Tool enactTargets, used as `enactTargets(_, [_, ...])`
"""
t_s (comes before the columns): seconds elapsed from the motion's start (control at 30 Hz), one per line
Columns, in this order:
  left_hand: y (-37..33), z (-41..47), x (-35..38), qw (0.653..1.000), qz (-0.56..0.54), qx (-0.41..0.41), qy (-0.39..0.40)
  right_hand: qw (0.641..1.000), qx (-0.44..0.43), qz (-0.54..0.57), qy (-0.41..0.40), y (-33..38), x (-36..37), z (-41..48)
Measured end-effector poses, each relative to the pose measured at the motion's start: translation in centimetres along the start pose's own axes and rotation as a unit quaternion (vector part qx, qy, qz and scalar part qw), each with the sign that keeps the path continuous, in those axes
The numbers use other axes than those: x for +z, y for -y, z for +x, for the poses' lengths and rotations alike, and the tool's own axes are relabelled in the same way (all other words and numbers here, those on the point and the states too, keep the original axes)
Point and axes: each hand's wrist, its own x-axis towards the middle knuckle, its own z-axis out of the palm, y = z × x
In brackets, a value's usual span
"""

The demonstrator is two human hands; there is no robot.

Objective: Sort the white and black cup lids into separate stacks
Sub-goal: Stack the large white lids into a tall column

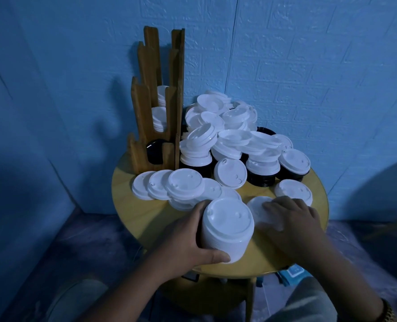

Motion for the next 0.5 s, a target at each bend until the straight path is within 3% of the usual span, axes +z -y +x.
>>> enactTargets(0.3, [0.0,0.0,-0.1,1.000,0.004,0.000,0.003,0.990,0.012,0.127,0.056,-0.4,-0.5,-0.8])
enactTargets(0.4, [0.0,-0.1,-0.1,1.000,0.006,0.003,0.001,0.987,0.033,0.152,-0.052,-0.2,-1.6,-1.3])
enactTargets(0.47, [0.0,0.0,0.0,1.000,0.008,0.003,-0.003,0.965,-0.027,0.222,-0.134,0.8,-2.8,-2.2])
enactTargets(0.5, [0.0,0.0,0.1,1.000,0.010,0.002,-0.003,0.954,-0.070,0.259,-0.133,1.7,-3.4,-2.6])
